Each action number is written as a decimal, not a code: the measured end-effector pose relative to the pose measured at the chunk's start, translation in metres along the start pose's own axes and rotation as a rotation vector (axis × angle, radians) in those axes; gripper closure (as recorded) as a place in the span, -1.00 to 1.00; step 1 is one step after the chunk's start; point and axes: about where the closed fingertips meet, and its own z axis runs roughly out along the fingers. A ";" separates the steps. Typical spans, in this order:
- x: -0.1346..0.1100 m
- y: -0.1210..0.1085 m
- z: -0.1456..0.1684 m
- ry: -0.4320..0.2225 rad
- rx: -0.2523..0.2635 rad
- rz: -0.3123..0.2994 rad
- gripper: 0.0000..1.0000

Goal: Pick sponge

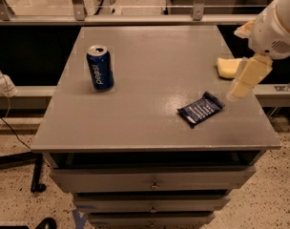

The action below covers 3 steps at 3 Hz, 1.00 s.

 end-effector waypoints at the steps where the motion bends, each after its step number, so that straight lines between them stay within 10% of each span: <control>1: 0.009 -0.044 0.032 -0.034 0.054 0.033 -1.00; 3: 0.061 -0.106 0.092 -0.040 0.065 0.165 -1.00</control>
Offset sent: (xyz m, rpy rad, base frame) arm 0.1439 -0.0740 -0.0688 0.0845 -0.0721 -0.1683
